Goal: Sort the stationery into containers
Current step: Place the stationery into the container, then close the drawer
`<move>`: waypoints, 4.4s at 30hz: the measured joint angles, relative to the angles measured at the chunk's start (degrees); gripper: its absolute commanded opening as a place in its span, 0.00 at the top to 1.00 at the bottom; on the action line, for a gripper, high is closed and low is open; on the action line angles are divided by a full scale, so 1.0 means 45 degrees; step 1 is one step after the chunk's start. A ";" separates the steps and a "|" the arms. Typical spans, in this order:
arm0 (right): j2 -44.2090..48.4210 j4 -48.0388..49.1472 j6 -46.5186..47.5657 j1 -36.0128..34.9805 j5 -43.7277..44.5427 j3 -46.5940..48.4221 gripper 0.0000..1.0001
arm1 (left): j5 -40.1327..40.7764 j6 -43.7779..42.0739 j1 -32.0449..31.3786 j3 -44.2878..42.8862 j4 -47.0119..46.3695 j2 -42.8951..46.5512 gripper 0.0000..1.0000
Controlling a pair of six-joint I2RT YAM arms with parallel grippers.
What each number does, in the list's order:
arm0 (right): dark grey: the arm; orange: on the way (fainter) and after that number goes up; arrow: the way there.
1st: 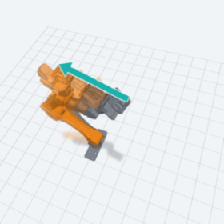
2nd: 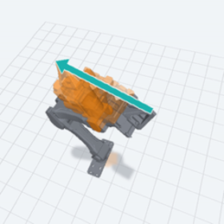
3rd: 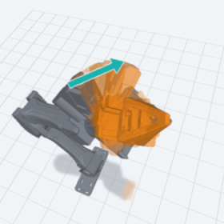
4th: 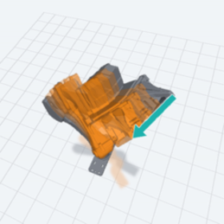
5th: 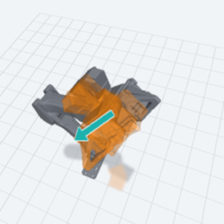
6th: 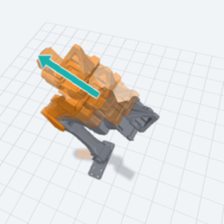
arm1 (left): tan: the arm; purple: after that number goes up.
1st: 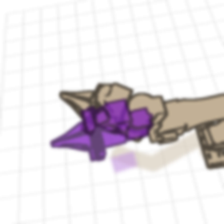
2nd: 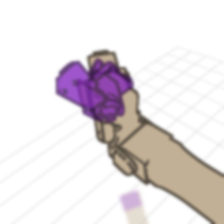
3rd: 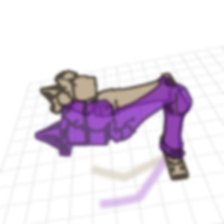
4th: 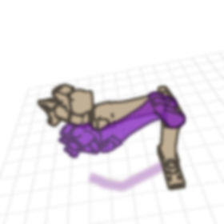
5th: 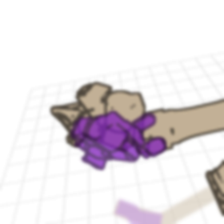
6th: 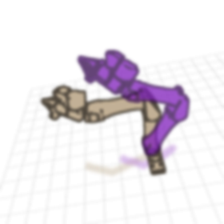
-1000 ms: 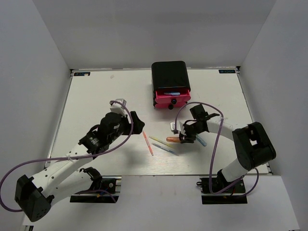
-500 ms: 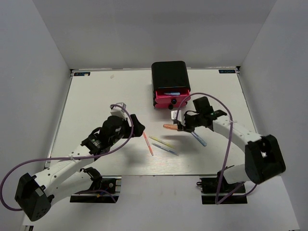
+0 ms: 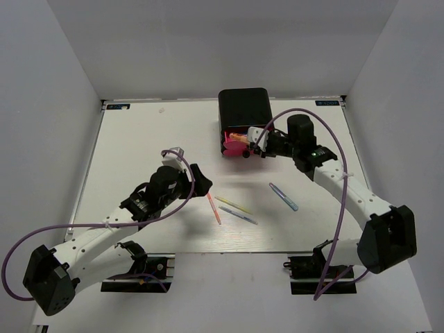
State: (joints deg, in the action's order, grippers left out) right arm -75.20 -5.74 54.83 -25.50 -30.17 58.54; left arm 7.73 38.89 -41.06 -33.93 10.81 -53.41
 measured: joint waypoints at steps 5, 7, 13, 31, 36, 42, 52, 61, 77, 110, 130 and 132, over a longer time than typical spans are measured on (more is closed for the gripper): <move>-0.1171 0.0670 0.0238 0.0083 0.0767 0.0787 0.79 | -0.0126 0.0029 0.0000 0.0078 -0.0087 -0.0005 0.01; -0.1433 0.0724 0.0471 0.0112 0.0942 0.0918 0.77 | -0.0160 0.0029 0.0000 0.0078 -0.0121 -0.0005 0.01; -0.1899 0.0758 0.0971 0.0160 0.1409 0.1341 0.65 | -0.0189 0.0029 0.0000 0.0131 -0.0131 0.0053 0.01; -0.2050 0.0622 0.1064 0.0510 0.1219 0.1491 0.83 | -0.0199 0.0029 0.0000 0.0136 -0.0146 0.0058 0.01; -0.0923 0.0602 0.0185 0.0602 -0.0243 0.1195 1.00 | -0.0219 0.0029 0.0000 0.0199 -0.0219 0.0058 0.01; -0.0083 0.0554 -0.1506 0.0583 -0.1025 0.0063 0.87 | -0.0257 0.0029 0.0000 0.0199 -0.0345 0.0053 0.01; -0.0083 0.0418 -0.7766 0.0578 0.0359 -0.1326 0.43 | -0.0364 0.0029 0.0000 0.0204 -0.0602 -0.0311 0.01; -0.0495 0.0952 -1.4032 0.0568 0.2399 -0.1753 0.36 | -0.0442 0.0029 0.0000 0.0204 -0.0607 -0.0359 0.01; -0.2191 0.1428 -1.7495 0.0583 0.2924 -0.0607 0.40 | -0.0491 0.0136 0.0000 0.0204 -0.0588 -0.0296 0.01; -0.4420 0.1749 -1.7384 0.0665 0.3303 0.1724 0.74 | -0.0539 0.0238 -0.0087 0.0204 -0.0699 -0.0563 0.01; -0.4741 0.1787 -1.6995 0.0772 0.3347 0.2059 0.69 | -0.0665 0.0913 -0.0131 0.0204 -0.2147 -0.1404 0.01; -0.4741 0.1812 -1.6976 0.0801 0.3347 0.2059 0.69 | -0.0767 0.0952 -0.0131 0.0194 -0.2336 -0.1656 0.01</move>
State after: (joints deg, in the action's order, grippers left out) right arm -96.53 2.42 -21.56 -21.89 -15.11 67.81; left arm 4.27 43.18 -41.65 -33.06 0.30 -60.86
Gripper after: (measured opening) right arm 0.393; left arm 0.994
